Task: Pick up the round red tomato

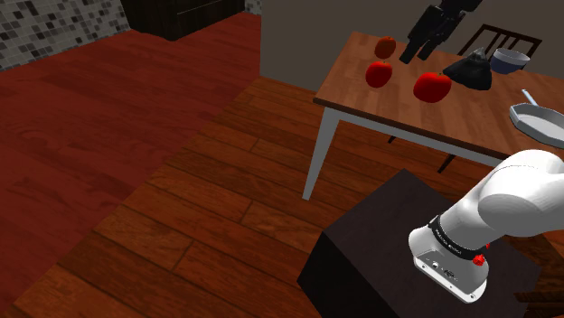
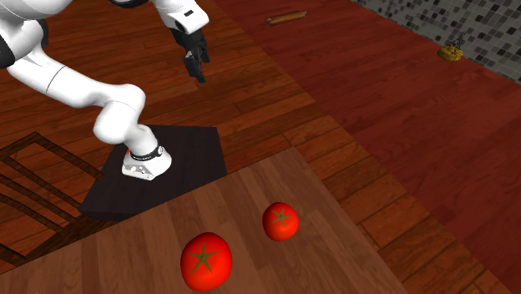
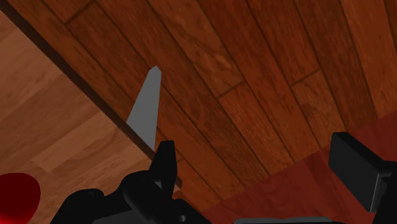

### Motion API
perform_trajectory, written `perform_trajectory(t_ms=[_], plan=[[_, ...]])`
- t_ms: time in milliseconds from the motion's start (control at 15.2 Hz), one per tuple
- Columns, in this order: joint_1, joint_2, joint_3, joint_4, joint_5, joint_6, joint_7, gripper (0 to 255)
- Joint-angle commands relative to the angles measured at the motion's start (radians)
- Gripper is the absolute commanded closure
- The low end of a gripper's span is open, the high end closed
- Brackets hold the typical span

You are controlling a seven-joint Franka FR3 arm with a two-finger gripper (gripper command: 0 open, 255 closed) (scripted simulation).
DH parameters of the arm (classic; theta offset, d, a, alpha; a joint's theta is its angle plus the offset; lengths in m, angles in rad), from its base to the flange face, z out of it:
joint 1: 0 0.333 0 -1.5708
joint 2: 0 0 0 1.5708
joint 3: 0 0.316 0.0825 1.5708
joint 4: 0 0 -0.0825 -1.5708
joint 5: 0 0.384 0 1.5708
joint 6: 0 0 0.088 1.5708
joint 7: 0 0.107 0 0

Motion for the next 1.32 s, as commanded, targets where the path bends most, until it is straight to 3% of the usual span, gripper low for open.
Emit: perform_trajectory(t_ms=[0, 726, 1254], plan=[[0.000, 0.000, 0.000, 0.000, 0.000, 0.000, 0.000, 0], [-0.052, 0.109, -0.210, -0.081, -0.092, 0.275, -0.252, 0], [-0.049, 0.283, -0.380, -0.037, -0.084, 0.467, -0.448, 0]])
